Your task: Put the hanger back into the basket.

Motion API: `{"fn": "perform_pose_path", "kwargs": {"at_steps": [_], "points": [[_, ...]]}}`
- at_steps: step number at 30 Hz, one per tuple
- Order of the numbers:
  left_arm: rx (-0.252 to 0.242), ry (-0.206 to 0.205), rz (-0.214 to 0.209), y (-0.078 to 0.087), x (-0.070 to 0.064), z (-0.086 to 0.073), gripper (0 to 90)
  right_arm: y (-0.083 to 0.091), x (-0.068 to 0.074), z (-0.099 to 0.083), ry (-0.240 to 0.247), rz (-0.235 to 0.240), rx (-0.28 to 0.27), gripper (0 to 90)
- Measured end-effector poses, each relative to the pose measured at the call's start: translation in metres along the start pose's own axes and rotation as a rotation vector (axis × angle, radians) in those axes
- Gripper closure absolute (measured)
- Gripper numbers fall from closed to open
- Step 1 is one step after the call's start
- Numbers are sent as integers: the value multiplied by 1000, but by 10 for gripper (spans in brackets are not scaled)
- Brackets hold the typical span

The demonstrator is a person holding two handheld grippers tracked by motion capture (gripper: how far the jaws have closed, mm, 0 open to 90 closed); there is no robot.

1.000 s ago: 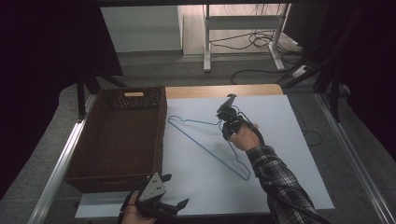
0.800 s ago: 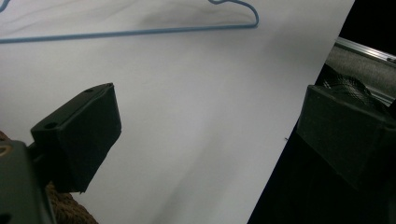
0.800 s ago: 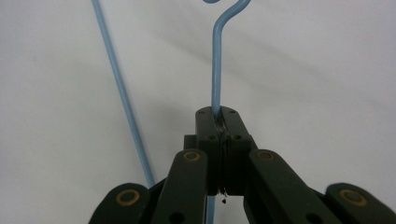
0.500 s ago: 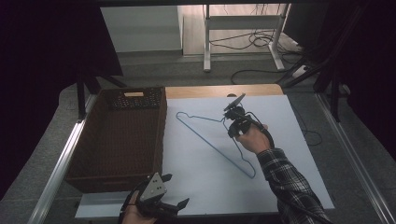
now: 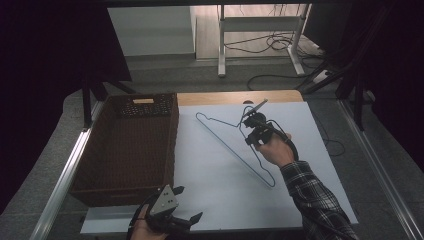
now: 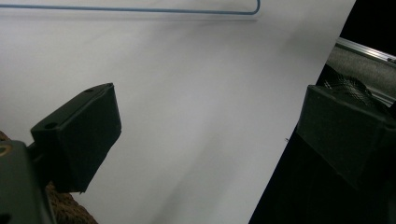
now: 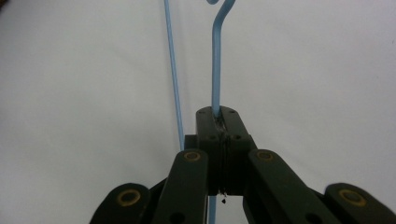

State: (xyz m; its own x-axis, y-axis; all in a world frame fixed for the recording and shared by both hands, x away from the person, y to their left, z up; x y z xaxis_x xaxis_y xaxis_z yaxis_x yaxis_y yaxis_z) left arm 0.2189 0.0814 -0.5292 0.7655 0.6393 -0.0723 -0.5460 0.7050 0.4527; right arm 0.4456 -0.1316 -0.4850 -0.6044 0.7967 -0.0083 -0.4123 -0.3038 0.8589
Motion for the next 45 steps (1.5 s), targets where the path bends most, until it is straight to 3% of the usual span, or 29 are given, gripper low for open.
{"fn": "perform_pose_path", "kwargs": {"at_steps": [13, 19, 25, 28, 33, 37, 45], "points": [[-25, 23, -7, 5, 0, 6, 67, 20, 6, -1, 69, 28, -52, 884], [-26, -5, -9, 10, 2, 16, 85, 34, 1, -17, 139, 51, -89, 884], [-9, -12, -32, 10, 6, 28, 59, 47, -3, -30, 168, 69, -104, 884], [-18, -12, -64, 10, 7, 37, 56, 56, -3, -37, 181, 77, -110, 884], [-15, -56, -102, 10, 14, 52, 86, 71, -2, -48, 207, 110, -124, 884], [-4, -130, -122, 5, 20, 69, 137, 80, -1, -57, 234, 127, -126, 883], [15, -255, -206, -15, 23, 105, 202, 95, 8, -70, 276, 174, -122, 884]]}}
Point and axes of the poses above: each handheld gripper's, and its own axes: y roughly backward along the jaws, z roughly out of its top, x roughly to its left, the point moved 7 cm from there along -y, roughly forward along the jaws, and after that the axes turned 7 degrees about -x, right-handed, at the moved point
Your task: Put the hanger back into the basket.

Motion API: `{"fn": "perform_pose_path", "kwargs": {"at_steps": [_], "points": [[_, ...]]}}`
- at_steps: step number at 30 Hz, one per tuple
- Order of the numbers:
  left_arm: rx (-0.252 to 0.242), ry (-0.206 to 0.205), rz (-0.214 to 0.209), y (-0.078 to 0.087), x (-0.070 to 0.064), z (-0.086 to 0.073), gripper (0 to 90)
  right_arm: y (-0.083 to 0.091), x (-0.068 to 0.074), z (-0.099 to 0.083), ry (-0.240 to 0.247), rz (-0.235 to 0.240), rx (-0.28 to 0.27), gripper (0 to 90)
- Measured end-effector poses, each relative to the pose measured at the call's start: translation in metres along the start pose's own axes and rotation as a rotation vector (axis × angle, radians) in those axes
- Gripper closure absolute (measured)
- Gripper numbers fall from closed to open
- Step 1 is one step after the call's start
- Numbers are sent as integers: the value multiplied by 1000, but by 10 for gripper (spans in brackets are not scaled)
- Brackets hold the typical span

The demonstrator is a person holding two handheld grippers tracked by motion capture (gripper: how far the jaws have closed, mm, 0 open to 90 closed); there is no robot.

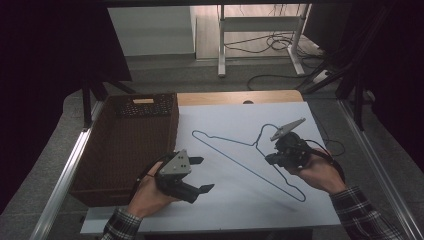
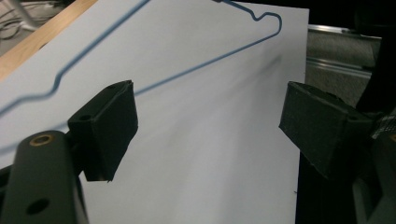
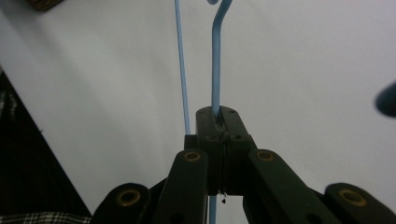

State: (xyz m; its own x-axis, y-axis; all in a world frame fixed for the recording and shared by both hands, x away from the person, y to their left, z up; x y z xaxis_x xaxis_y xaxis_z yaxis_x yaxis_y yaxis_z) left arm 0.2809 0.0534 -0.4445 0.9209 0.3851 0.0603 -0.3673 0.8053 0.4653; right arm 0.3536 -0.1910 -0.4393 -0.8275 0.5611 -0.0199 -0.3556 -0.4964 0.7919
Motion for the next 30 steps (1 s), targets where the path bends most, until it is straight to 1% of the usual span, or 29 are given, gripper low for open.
{"fn": "perform_pose_path", "kwargs": {"at_steps": [2, 3, 5, 7, 8, 10, 12, 16, 18, 19, 21, 22, 23, 24, 25, 26, 28, 29, 30], "points": [[15, -25, -14, -4, 5, 7, 221, 2, 4, -1, 14, 11, 4, 883], [23, -38, -26, -7, 7, 9, 237, 4, 7, -2, 27, 19, 7, 883], [33, -56, -48, -13, 11, 14, 244, 5, 9, -3, 31, 21, 11, 883], [56, -73, -79, -20, 15, 17, 280, 6, 12, -4, 46, 34, 14, 884], [78, -93, -84, -24, 19, 18, 290, 6, 14, -5, 55, 35, 15, 883], [103, -108, -111, -33, 22, 20, 327, 8, 16, -6, 68, 43, 17, 883], [120, -120, -134, -42, 25, 22, 362, 9, 18, -6, 83, 49, 20, 883], [152, -166, -171, -57, 31, 24, 420, 14, 21, -8, 113, 59, 24, 884], [165, -172, -192, -63, 32, 24, 445, 16, 21, -10, 125, 69, 27, 884], [181, -193, -197, -65, 34, 24, 459, 17, 22, -10, 132, 69, 28, 884], [179, -195, -194, -70, 35, 26, 486, 18, 22, -12, 137, 66, 34, 883], [180, -206, -195, -71, 36, 27, 497, 19, 21, -12, 140, 63, 33, 883], [174, -208, -192, -72, 37, 29, 499, 19, 21, -13, 139, 66, 35, 883], [162, -198, -188, -73, 38, 30, 499, 20, 20, -14, 141, 64, 38, 883], [159, -208, -181, -74, 40, 32, 499, 20, 20, -15, 144, 64, 40, 883], [152, -213, -178, -74, 41, 33, 500, 21, 21, -16, 144, 76, 41, 883], [138, -204, -191, -73, 41, 36, 505, 22, 21, -18, 151, 82, 45, 883], [143, -208, -201, -73, 40, 36, 506, 22, 22, -18, 155, 87, 45, 883], [144, -202, -207, -74, 39, 36, 512, 23, 22, -19, 160, 90, 43, 883]]}}
Point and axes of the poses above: each handheld gripper's, and its own axes: y roughly backward along the jaws, z roughly out of its top, x roughly to its left, the point moved 7 cm from there along -y, roughly forward along the jaws, and after that the axes turned 7 degrees about -x, right-handed, at the moved point
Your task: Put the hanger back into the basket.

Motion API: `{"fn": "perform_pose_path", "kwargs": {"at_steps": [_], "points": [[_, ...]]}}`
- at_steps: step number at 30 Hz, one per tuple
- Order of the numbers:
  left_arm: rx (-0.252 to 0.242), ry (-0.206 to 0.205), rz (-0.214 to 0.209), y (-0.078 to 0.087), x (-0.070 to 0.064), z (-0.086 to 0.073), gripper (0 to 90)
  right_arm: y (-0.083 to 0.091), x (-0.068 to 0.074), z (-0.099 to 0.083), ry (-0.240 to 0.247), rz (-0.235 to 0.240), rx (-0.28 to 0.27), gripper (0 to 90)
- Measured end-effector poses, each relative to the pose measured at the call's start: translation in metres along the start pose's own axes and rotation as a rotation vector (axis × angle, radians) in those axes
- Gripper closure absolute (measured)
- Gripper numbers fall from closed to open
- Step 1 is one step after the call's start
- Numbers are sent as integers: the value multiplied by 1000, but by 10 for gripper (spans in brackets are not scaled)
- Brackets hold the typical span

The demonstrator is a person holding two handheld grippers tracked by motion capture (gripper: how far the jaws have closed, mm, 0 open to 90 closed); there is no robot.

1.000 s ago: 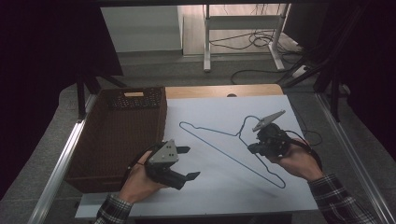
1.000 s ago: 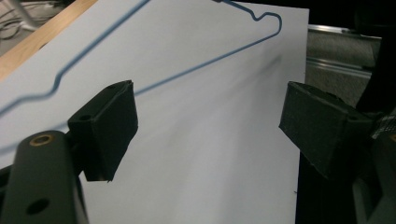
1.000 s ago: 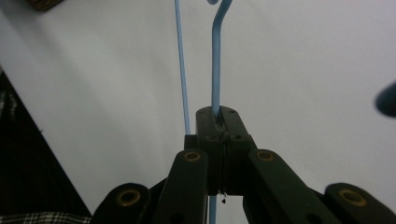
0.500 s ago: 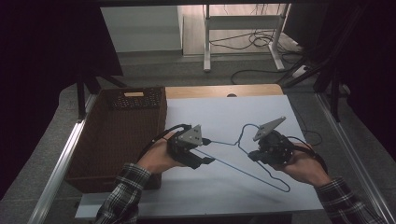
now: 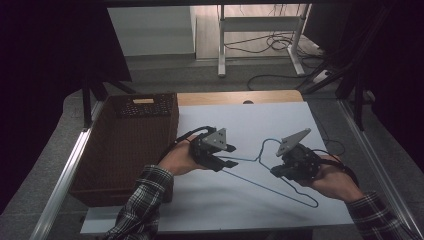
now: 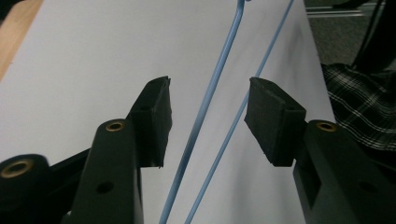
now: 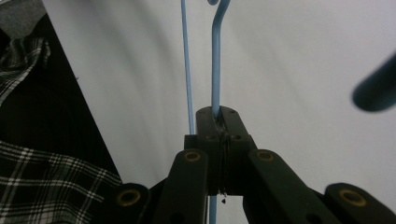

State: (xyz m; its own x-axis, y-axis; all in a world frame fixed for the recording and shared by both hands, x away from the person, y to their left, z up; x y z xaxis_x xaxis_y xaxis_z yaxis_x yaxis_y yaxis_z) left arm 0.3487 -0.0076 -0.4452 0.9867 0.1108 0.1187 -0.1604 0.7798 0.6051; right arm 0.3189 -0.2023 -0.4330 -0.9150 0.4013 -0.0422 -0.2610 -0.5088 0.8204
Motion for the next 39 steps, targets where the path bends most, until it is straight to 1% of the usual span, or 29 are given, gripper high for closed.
{"fn": "perform_pose_path", "kwargs": {"at_steps": [1, 5, 8, 10, 12, 13, 14, 15, 17, 19, 21, 24, 26, 28, 29, 30, 32, 33, 34, 37, 38, 39], "points": [[19, -13, -10, -1, 0, -1, 515, 0, 1, 0, 3, 4, 2, 883], [41, -29, -51, -6, -5, -1, 560, 2, 4, 1, 12, 24, -1, 883], [54, -32, -80, -10, -7, 0, 614, 2, 7, 3, 25, 40, 0, 883], [63, -35, -99, -11, -7, -1, 676, 3, 8, 4, 32, 46, 0, 883], [72, -35, -130, -12, -8, -1, 750, 3, 9, 4, 44, 55, 3, 883], [75, -37, -141, -13, -9, -2, 798, 3, 10, 4, 48, 61, 4, 883], [75, -41, -152, -13, -9, -2, 826, 3, 10, 5, 50, 62, 5, 883], [79, -44, -169, -13, -10, -2, 838, 3, 10, 5, 53, 63, 8, 883], [76, -50, -190, -14, -11, -2, 866, 3, 8, 4, 48, 55, 16, 882], [70, -51, -194, -14, -11, -1, 871, 3, 6, 3, 48, 58, 19, 882], [62, -46, -203, -14, -11, -2, 873, 2, 6, 3, 48, 67, 20, 881], [51, -27, -230, -13, -12, -2, 875, 2, 6, 3, 59, 75, 22, 879], [45, -33, -228, -12, -11, -2, 876, 2, 6, 3, 67, 76, 22, 877], [36, -25, -227, -11, -10, -1, 876, 2, 5, 3, 70, 72, 20, 870], [23, -14, -223, -10, -11, 0, 877, 2, 5, 3, 67, 75, 20, 865], [26, -17, -220, -9, -10, 1, 876, 2, 4, 3, 67, 74, 21, 858], [15, -13, -209, -7, -8, 2, 877, 2, 3, 3, 68, 62, 18, 815], [20, -6, -203, -6, -7, 2, 877, 2, 3, 3, 70, 61, 18, 787], [17, -8, -195, -5, -6, 1, 877, 2, 2, 3, 73, 54, 13, 755], [15, 12, -177, -2, -2, 0, 877, 4, 0, 3, 64, 37, 2, 688], [12, 12, -168, -1, -1, 0, 877, 5, -1, 3, 56, 30, -1, 663], [10, 24, -162, 0, 0, 0, 877, 6, -2, 3, 48, 25, -5, 637]]}}
Point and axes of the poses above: each handheld gripper's, and its own axes: y roughly backward along the jaws, z roughly out of its top, x roughly to its left, the point moved 7 cm from there along -y, roughly forward along the jaws, and after that the axes turned 7 degrees about -x, right-handed, at the moved point
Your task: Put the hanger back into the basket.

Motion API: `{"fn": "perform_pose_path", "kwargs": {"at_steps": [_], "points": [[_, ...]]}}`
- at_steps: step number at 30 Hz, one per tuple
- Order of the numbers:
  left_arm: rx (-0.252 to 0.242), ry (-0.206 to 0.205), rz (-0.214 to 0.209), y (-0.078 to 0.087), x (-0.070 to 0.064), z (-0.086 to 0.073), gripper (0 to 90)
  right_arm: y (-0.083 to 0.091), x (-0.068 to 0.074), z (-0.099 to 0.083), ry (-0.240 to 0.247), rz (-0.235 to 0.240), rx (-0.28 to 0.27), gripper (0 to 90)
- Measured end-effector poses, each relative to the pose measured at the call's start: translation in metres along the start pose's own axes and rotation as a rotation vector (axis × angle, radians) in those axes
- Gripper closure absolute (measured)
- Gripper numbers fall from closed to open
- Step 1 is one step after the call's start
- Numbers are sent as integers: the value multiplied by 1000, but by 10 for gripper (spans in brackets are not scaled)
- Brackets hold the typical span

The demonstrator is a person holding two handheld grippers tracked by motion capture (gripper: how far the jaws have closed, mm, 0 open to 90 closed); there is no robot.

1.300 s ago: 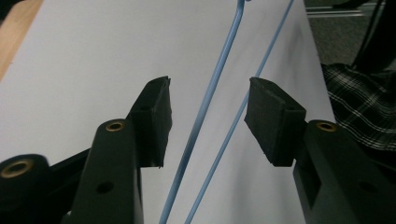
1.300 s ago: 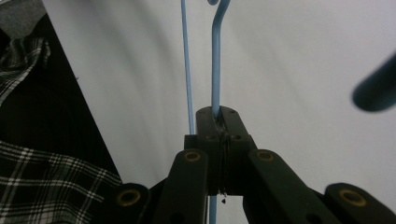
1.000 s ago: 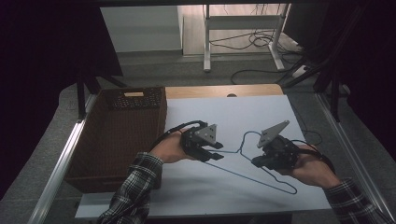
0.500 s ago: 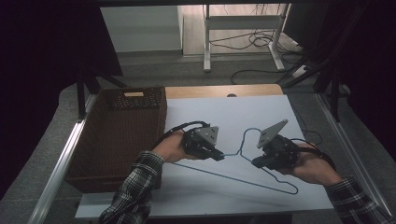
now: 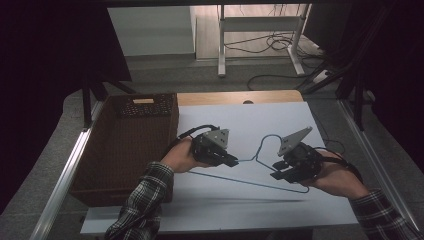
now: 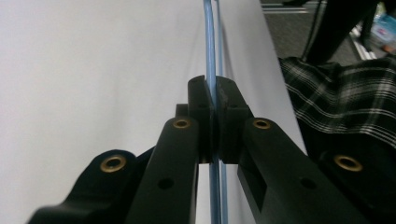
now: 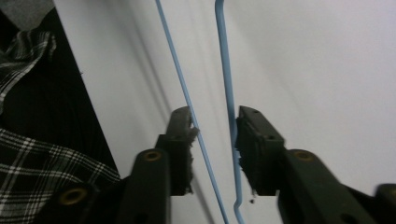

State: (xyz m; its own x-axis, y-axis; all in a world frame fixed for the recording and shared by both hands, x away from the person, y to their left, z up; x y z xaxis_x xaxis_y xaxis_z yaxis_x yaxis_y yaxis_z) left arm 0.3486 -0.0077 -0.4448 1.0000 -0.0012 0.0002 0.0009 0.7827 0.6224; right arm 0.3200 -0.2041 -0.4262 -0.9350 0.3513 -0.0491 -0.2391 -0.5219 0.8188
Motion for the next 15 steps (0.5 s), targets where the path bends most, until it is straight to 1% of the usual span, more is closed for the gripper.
{"fn": "perform_pose_path", "kwargs": {"at_steps": [3, 4, 6, 7, 9, 11, 15], "points": [[-6, 13, 30, 3, 3, 1, 877, 4, -4, 0, -15, -21, -13, 595], [-1, 13, 46, 5, 5, 0, 877, 5, -5, 0, -17, -26, -19, 584], [-12, 39, 74, 8, 8, 1, 877, 8, -6, 1, -24, -41, -33, 564], [-17, 44, 85, 9, 9, 1, 877, 10, -7, 1, -25, -46, -42, 553], [-24, 63, 109, 12, 12, 1, 877, 12, -8, 2, -34, -57, -53, 549], [-30, 84, 126, 15, 14, 1, 877, 13, -9, 2, -32, -64, -61, 540], [-40, 95, 164, 22, 17, 2, 877, 14, -9, 2, -38, -74, -65, 537]]}}
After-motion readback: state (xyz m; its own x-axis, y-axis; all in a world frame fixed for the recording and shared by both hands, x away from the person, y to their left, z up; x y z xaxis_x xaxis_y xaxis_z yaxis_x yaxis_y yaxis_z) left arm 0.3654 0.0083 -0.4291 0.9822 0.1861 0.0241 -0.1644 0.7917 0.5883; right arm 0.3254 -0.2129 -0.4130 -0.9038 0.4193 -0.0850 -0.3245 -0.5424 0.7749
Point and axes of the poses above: each handheld gripper's, and its own axes: y roughly backward along the jaws, z roughly out of its top, x roughly to its left, the point moved 7 cm from there along -y, roughly forward along the jaws, and after that the axes turned 7 degrees about -x, right-handed, at the moved point
